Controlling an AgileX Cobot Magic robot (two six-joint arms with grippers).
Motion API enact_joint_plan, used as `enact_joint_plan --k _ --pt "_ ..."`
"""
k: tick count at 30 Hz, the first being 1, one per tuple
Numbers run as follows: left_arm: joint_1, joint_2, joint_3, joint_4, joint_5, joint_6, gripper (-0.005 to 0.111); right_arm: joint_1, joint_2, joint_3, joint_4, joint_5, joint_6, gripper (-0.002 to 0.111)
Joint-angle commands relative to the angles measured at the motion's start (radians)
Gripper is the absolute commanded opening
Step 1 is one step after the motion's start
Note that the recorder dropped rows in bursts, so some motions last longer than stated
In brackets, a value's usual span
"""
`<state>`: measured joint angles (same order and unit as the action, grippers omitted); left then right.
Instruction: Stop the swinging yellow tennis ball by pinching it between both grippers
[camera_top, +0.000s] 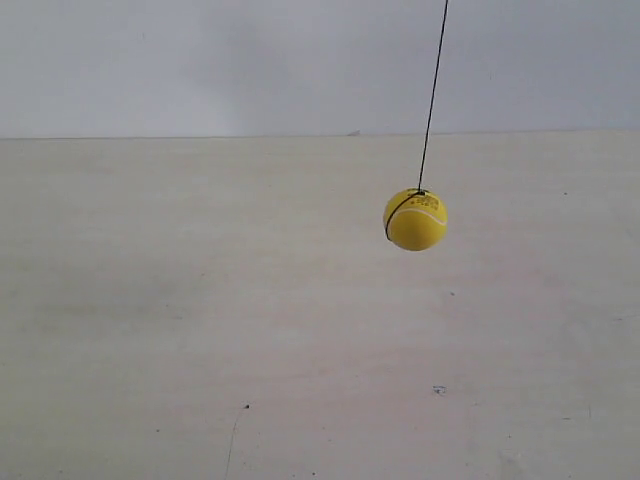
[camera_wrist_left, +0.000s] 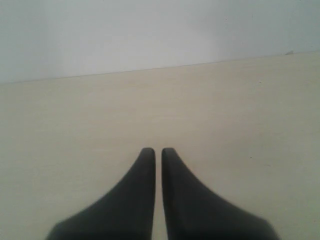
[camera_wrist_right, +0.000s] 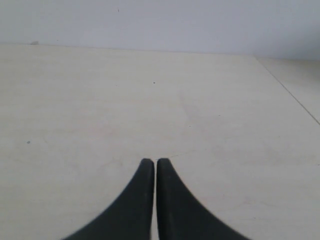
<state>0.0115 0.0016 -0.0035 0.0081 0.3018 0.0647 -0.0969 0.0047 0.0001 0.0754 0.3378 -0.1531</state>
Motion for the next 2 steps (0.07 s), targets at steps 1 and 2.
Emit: enact_joint_plan --k 1,2 --pt "0.004 -0.002 0.003 -0.008 -0.01 -0.012 0.005 -0.001 -0.005 0.0 -0.003 -0.004 -0.002 0.0" --pt "0.004 -0.002 0.003 -0.008 -0.01 -0.012 0.005 -0.001 -0.005 0.0 -0.003 -0.004 -0.002 0.0"
